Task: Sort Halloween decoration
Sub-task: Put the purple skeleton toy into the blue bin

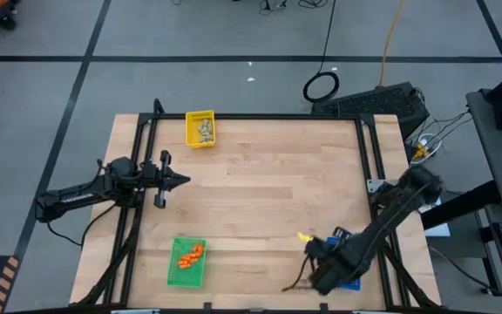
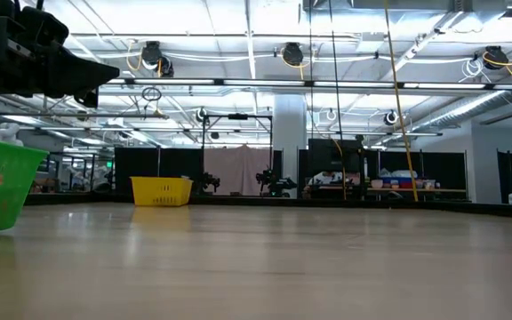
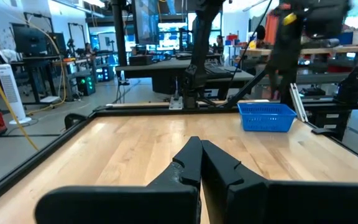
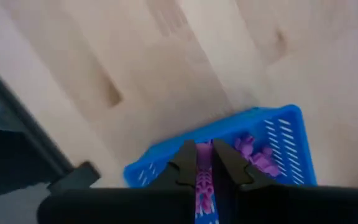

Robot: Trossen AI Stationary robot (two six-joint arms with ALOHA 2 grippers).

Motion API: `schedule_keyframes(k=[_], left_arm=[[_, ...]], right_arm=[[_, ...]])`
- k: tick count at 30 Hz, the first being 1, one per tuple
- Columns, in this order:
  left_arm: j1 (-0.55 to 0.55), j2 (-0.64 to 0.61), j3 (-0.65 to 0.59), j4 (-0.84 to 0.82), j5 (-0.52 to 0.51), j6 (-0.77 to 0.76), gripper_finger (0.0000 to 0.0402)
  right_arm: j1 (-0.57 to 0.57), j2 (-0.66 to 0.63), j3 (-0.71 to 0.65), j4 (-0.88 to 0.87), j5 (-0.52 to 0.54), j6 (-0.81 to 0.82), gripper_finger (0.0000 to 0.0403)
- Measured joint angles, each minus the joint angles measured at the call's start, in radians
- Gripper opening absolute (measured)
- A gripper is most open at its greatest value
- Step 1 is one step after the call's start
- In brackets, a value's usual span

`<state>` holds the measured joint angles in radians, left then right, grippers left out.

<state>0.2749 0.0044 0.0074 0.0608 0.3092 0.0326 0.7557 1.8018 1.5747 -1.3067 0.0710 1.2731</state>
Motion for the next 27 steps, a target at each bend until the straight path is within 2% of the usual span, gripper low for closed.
schedule_keyframes(k=[5,12,20,27], left_arm=[[0.000,0.000,0.000,0.001,0.000,0.000,0.0008],[0.000,0.000,0.000,0.001,0.000,0.000,0.0008],[0.000,0.000,0.000,0.002,-0.001,0.000,0.0008],[0.000,0.000,0.000,0.004,-0.001,0.000,0.0008]], right_arm=[[0.001,-0.172,-0.304,0.214,-0.055,0.068,0.0004],[0.015,-0.286,-0.569,0.463,-0.085,0.089,0.0004],[0.033,-0.288,-0.708,0.589,-0.128,0.101,0.0014],[0.022,-0.289,-0.699,0.545,-0.129,0.047,0.0071]])
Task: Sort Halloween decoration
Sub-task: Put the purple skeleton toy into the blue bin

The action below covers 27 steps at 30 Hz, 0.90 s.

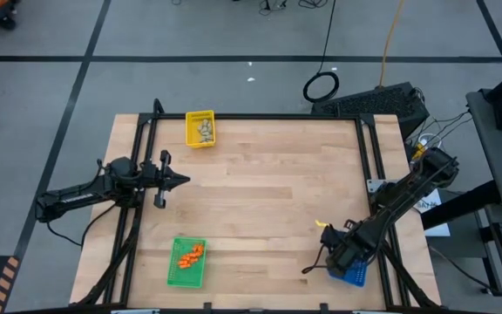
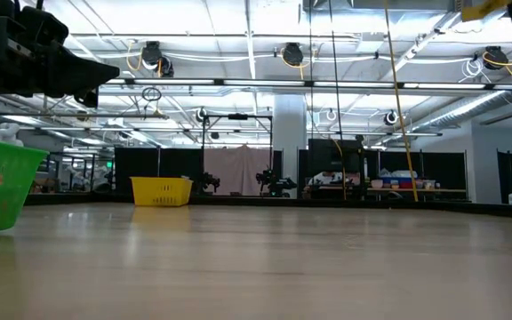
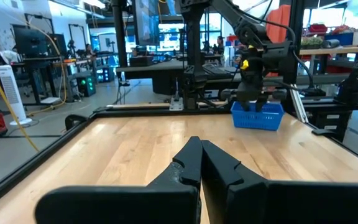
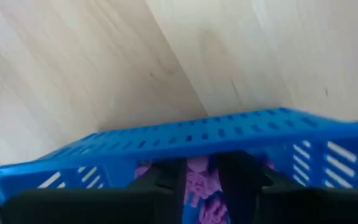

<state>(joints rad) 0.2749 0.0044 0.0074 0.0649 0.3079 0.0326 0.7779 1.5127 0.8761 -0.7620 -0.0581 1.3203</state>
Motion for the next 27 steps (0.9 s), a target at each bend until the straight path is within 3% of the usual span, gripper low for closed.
schedule_keyframes(k=[4,16,27], left_arm=[[0.000,0.000,0.000,0.001,0.000,0.000,0.0008],[0.000,0.000,0.000,0.001,-0.006,0.000,0.0008],[0.000,0.000,0.000,0.001,-0.006,0.000,0.0008]], right_arm=[[-0.021,0.000,0.000,0.037,0.000,-0.083,0.0086],[-0.066,0.000,0.001,0.179,0.002,-0.249,0.0005],[-0.066,0.000,0.001,0.296,0.005,-0.311,0.0001]])
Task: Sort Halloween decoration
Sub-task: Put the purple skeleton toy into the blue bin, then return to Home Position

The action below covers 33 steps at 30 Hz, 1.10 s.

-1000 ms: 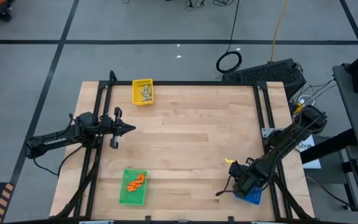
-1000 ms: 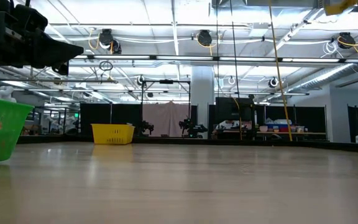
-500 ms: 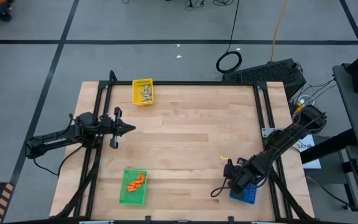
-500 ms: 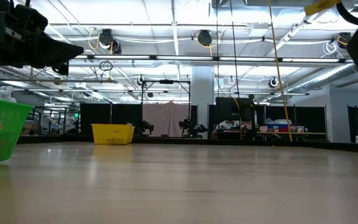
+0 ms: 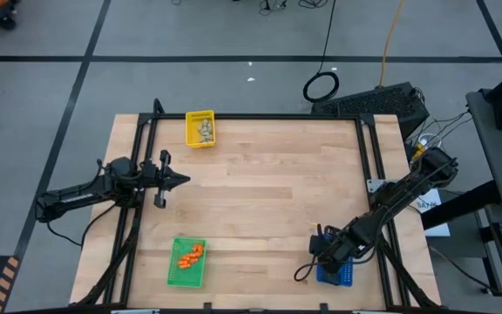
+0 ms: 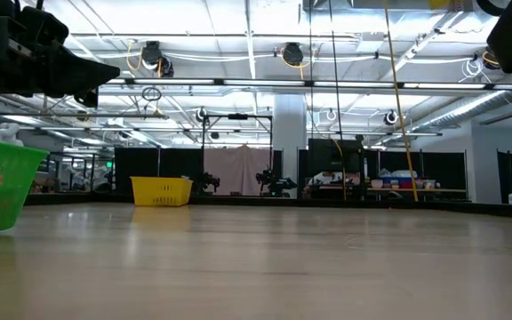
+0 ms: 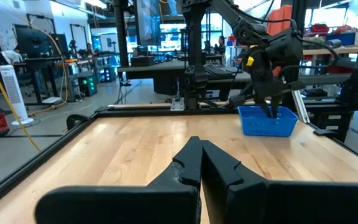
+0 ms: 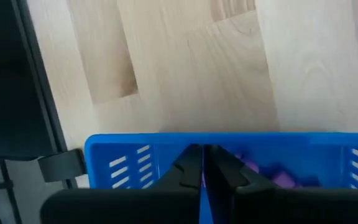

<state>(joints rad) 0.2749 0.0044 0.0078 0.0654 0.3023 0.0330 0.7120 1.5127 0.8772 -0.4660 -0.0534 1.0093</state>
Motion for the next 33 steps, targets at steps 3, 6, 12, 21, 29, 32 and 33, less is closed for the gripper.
schedule_keyframes(k=[3,6,12,21,29,32,33], left_arm=[[0.000,0.000,0.000,0.000,0.000,0.000,0.0008],[0.000,0.000,0.000,0.000,0.000,0.000,0.0008],[0.000,0.000,0.000,0.000,0.001,0.000,0.0008],[0.000,0.000,0.000,0.000,0.002,0.000,0.0008],[0.000,0.000,0.000,0.000,0.008,0.000,0.0008],[0.000,0.000,0.000,0.000,0.008,0.000,0.0008],[0.000,0.000,0.000,0.000,0.008,0.000,0.0008]], right_arm=[[0.000,0.003,0.000,0.008,0.004,-0.018,0.0001],[0.000,0.020,0.000,0.026,-0.001,-0.031,0.0001],[0.009,0.039,0.000,0.056,-0.028,-0.035,0.0001],[0.009,0.038,0.152,-0.139,0.030,-0.142,0.0002],[-0.112,0.029,0.240,-0.289,0.181,-0.488,0.0001],[-0.207,0.029,0.240,-0.284,0.180,-0.651,0.0001],[-0.240,0.029,0.240,-0.273,0.179,-0.711,0.0000]])
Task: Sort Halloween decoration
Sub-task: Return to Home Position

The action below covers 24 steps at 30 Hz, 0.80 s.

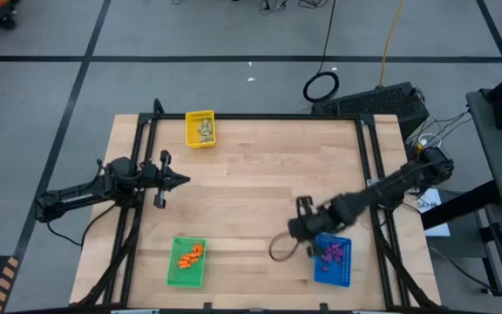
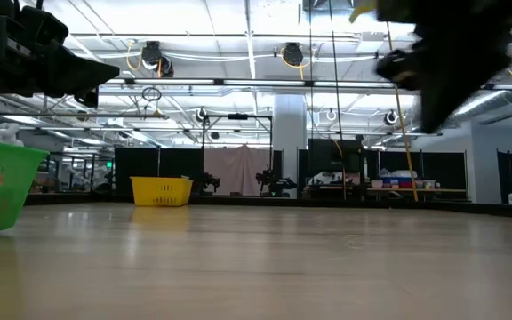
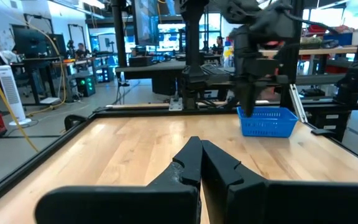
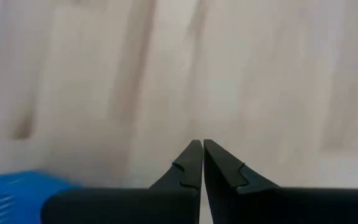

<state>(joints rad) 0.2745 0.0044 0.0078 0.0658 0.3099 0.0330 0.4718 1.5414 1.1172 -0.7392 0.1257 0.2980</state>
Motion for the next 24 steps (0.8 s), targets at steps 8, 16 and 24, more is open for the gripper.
schedule_keyframes(k=[8,16,24], left_arm=[[0.000,0.000,0.000,0.000,0.000,0.000,0.0008],[0.000,0.000,0.000,0.000,-0.001,0.000,0.0008],[0.000,0.000,0.000,0.000,-0.002,0.000,0.0008]], right_arm=[[-0.321,-0.002,-0.141,0.409,-0.062,-0.417,0.0000],[-0.623,-0.001,-0.345,0.964,-0.261,-0.559,0.0000],[-0.759,-0.073,-0.567,1.319,-0.262,-0.561,0.0000]])
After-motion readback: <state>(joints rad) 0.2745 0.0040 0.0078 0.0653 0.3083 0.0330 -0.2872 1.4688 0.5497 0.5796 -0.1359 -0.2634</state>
